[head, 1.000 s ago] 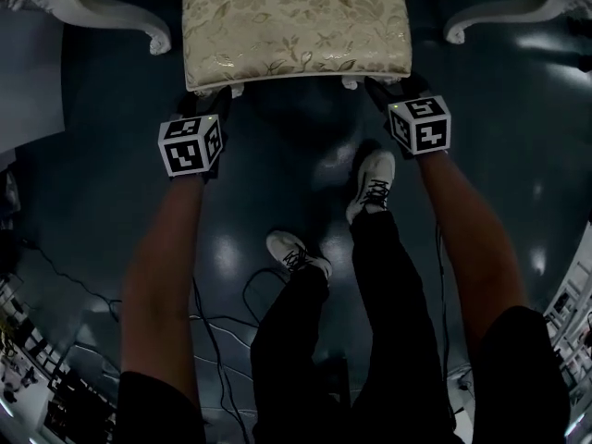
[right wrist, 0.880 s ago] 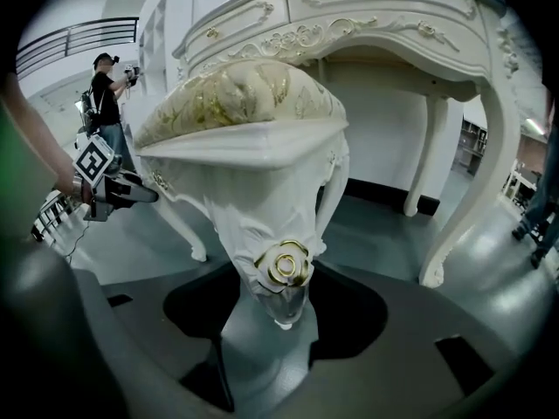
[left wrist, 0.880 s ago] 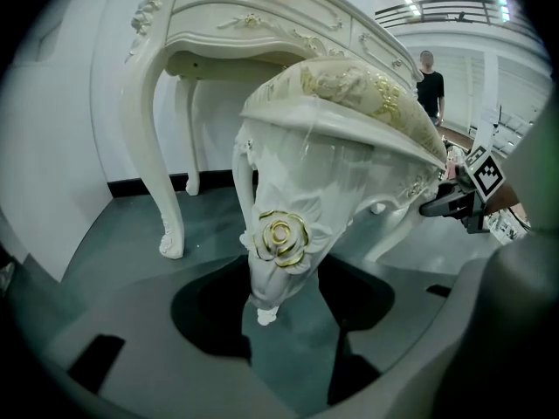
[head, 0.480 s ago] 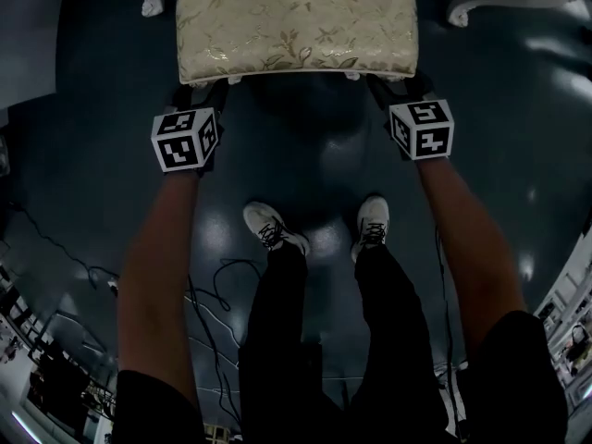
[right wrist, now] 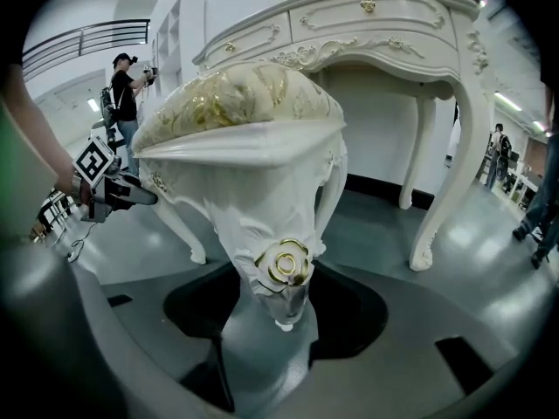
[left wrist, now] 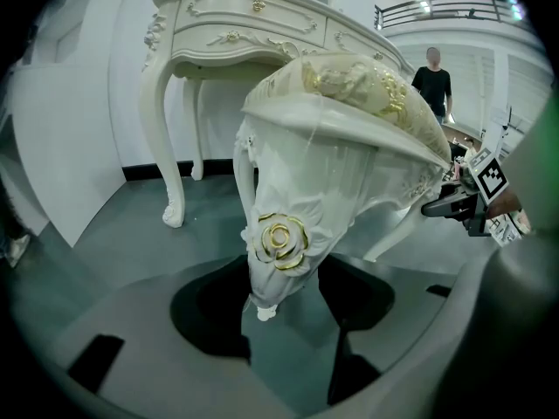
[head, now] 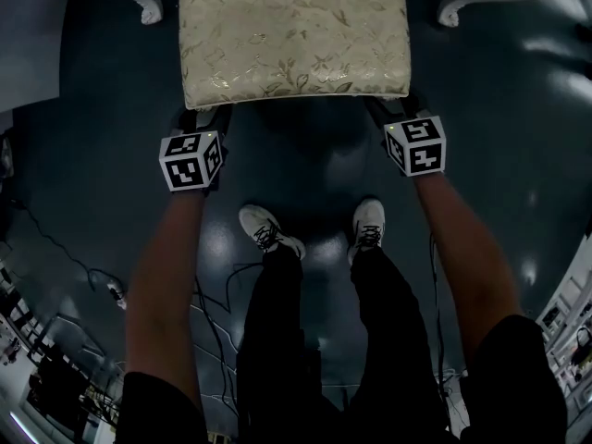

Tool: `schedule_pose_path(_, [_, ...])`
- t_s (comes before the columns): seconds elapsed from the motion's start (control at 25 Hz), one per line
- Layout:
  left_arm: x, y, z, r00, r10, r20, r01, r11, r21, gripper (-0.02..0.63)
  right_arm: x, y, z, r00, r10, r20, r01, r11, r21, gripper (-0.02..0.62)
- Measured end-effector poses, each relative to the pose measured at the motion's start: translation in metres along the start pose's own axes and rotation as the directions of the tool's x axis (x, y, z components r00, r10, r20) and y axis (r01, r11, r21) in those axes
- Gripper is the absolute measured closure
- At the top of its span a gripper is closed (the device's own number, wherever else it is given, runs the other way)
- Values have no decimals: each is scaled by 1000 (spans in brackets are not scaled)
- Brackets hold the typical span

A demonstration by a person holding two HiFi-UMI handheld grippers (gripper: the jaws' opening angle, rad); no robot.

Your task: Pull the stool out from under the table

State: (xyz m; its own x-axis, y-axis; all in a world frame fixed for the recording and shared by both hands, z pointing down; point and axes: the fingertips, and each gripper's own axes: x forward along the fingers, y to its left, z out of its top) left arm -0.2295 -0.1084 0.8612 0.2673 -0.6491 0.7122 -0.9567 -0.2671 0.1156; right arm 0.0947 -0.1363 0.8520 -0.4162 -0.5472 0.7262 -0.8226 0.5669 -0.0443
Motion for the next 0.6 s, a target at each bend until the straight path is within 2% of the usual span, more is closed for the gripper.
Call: schedule_pose_path(0.6, [0, 0, -1, 1000, -5, -19, 4, 1000, -13, 353, -3, 2, -1, 1000, -1, -21, 2, 1000, 15, 327])
